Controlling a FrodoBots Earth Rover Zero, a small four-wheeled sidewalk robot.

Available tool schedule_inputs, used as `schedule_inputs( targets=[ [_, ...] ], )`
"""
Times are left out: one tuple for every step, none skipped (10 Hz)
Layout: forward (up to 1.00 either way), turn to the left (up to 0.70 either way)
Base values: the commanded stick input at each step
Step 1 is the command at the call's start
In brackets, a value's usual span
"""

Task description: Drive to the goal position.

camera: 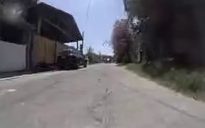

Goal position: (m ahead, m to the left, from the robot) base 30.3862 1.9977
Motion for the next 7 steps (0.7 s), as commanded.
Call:
schedule_inputs(
  targets=[
    [1.00, -0.14],
    [1.00, 0.01],
    [1.00, 0.01],
    [1.00, -0.10],
    [1.00, -0.37],
    [1.00, -0.39],
    [1.00, -0.20]
  ],
)
